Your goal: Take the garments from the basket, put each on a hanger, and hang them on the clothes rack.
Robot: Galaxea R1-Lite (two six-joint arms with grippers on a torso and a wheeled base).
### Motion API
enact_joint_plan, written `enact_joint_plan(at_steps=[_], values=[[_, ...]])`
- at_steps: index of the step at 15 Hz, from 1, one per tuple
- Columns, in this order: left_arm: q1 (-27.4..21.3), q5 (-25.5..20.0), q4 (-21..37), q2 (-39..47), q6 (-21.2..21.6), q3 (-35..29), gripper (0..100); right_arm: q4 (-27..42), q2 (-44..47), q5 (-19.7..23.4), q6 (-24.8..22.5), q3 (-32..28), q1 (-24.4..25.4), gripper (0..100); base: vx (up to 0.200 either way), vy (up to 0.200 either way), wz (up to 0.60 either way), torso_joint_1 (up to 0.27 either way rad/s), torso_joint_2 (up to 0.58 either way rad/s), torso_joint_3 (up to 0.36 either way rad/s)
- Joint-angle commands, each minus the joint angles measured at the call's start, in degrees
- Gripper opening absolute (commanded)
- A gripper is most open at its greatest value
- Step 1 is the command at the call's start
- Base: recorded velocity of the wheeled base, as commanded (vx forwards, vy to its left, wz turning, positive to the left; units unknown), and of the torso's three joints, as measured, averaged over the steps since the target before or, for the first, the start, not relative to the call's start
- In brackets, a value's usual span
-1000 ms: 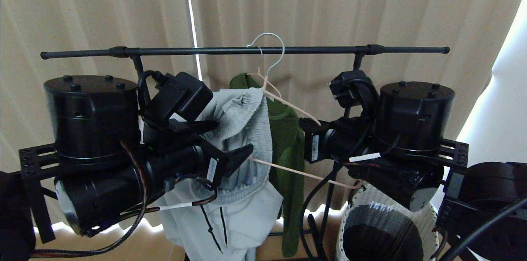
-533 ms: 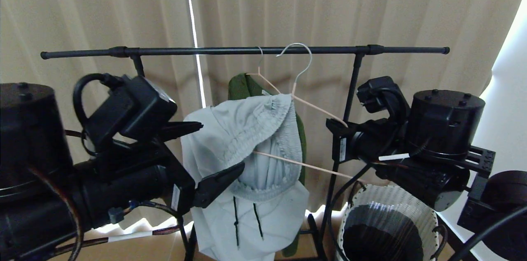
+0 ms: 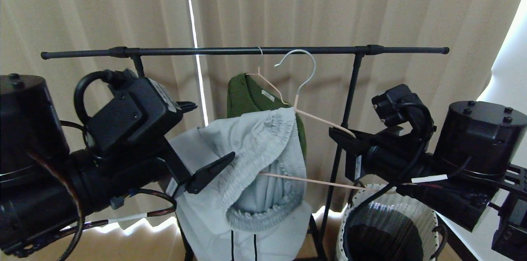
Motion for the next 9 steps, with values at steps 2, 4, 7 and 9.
enact_joint_plan(at_steps=[2, 4, 7, 9], values=[[0.3, -2.6, -1.8, 6.0, 0.2, -0.8, 100, -1.6, 0.0, 1.7, -1.2, 1.4, 1.9, 0, 0.000, 0.000, 0.00, 0.000, 0.00, 0.000], [0.3, -3.2, -3.6, 7.0, 0.3, -0.8, 100, -1.8, 0.0, 1.8, -1.5, 1.4, 3.1, 0, 0.000, 0.000, 0.00, 0.000, 0.00, 0.000], [1.1, -3.2, -3.7, 7.1, 1.0, -0.8, 100, -1.8, -0.2, 3.1, -2.0, 1.6, 4.0, 0, 0.000, 0.000, 0.00, 0.000, 0.00, 0.000], [1.4, -3.2, -3.7, 6.8, 1.9, -0.5, 100, -3.5, -0.2, 4.5, -2.3, 2.0, 4.9, 0, 0.000, 0.000, 0.00, 0.000, 0.00, 0.000]])
